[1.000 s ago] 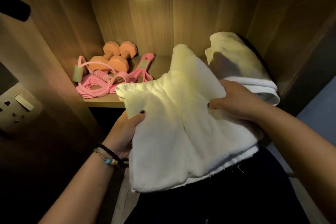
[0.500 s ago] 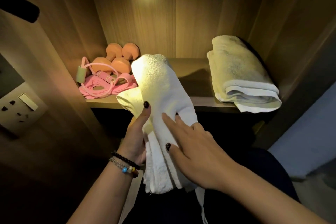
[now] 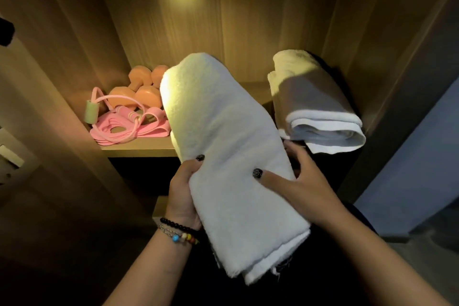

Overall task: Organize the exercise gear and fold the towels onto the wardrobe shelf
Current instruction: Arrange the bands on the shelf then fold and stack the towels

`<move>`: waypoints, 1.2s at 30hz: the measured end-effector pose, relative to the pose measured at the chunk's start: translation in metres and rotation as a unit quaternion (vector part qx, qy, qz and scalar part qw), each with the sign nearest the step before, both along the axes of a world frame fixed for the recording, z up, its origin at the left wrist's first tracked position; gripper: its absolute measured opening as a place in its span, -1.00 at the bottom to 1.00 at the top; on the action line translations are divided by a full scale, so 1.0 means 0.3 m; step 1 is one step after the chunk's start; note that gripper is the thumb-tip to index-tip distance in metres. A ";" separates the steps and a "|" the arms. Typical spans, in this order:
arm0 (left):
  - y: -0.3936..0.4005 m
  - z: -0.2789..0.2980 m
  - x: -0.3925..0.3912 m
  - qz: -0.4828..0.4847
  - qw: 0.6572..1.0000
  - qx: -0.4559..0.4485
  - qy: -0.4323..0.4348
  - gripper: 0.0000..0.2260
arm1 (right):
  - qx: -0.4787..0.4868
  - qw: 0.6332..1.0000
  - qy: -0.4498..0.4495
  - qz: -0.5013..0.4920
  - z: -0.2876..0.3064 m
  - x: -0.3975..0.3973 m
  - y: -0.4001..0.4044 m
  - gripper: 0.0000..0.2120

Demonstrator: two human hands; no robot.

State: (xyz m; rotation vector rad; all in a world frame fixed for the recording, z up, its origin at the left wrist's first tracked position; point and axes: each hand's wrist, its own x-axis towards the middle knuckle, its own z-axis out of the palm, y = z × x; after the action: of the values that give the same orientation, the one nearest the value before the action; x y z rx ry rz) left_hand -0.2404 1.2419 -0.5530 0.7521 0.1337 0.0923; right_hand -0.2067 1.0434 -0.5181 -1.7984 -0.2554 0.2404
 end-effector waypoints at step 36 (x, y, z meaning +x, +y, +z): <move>-0.353 0.202 1.088 -0.065 0.764 0.628 0.131 -0.59 | -0.333 0.927 -0.136 -0.111 0.259 0.593 -0.222 -0.77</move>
State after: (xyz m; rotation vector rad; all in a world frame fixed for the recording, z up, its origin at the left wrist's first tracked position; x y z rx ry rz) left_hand 0.0862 1.1361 -0.4922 2.1373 0.2926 -0.0810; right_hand -0.0287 0.9768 -0.4405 -2.5204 -0.1691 -0.1067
